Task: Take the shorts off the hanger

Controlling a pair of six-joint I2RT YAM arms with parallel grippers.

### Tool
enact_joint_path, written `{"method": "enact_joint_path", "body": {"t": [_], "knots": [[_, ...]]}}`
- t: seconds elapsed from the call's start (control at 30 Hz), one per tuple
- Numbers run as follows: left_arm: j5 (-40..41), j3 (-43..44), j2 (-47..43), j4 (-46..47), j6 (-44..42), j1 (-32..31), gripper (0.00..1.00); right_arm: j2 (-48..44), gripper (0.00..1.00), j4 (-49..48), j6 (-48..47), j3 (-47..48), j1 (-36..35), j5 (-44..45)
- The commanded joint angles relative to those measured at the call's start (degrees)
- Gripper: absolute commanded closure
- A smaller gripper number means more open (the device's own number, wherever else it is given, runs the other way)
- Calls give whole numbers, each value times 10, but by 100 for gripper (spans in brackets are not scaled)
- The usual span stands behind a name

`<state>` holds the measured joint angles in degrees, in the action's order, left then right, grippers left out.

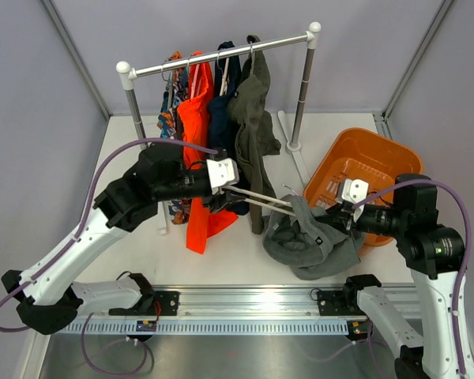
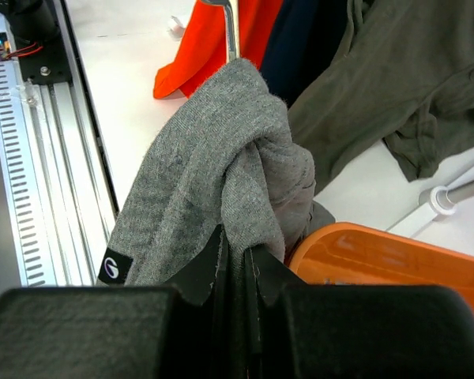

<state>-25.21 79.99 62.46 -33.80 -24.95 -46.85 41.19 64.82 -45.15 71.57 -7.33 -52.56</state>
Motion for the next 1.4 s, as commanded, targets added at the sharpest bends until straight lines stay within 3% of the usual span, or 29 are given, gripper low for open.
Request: {"method": "enact_joint_path", "body": {"t": [0.0, 0.07, 0.13, 0.17, 0.2, 0.27, 0.37, 0.4, 0.43, 0.6, 0.73, 0.9, 0.93, 0.97, 1.0, 1.13, 1.17, 1.2, 1.3, 1.37], "knots": [[4, -8, 10, -8, 5, -19, 35, 20, 100, -30, -40, 30, 0, -48], [5, -11, 18, -2, 10, -27, 38, 33, 100, -33, -43, 36, 0, -59], [4, -11, 25, 1, 14, -30, 50, 42, 100, -43, -37, 38, 0, -62], [9, -9, 28, -5, 14, -31, 60, 44, 100, -57, -25, 38, 0, -62], [14, -6, 29, -10, 13, -31, 81, 47, 100, -62, -20, 41, 0, -62], [31, 1, 28, -33, 4, -30, 99, 52, 100, -75, -7, 42, 0, -62], [52, 1, 6, -72, -23, -30, 100, 54, 95, -92, 7, 34, 0, -60], [60, 0, -3, -83, -31, -30, 100, 55, 84, -94, 8, 28, 0, -57], [68, -1, -14, -102, -38, -29, 100, 57, 80, -98, 7, 24, 0, -46], [119, -20, -95, -151, -57, -22, 100, 75, 76, -107, 11, 23, -1, -4], [144, -23, -142, -212, -56, -21, 100, 85, 67, -95, 8, 22, 0, 11], [166, -32, -202, -238, -53, -21, 100, 111, 70, -87, 14, 22, 0, 18], [170, -30, -217, -252, -54, -21, 100, 117, 75, -84, 18, 22, 0, 20], [180, -26, -224, -256, -50, -21, 100, 124, 89, -80, 20, 22, 0, 21], [184, -23, -230, -260, -48, -21, 100, 137, 94, -79, 22, 24, 1, 22], [176, -18, -255, -262, -32, -21, 100, 155, 98, -63, 42, 28, 2, -39], [172, -19, -257, -261, -30, -21, 100, 155, 96, -60, 48, 30, 3, -61], [170, -22, -256, -261, -27, -21, 100, 153, 71, -59, 52, 32, 2, -103], [162, -33, -254, -250, -18, -21, 100, 129, 32, -102, 101, 9, -16, -95], [155, -37, -254, -233, -13, -21, 100, 114, 20, -159, 162, -24, -48, -60]]}}
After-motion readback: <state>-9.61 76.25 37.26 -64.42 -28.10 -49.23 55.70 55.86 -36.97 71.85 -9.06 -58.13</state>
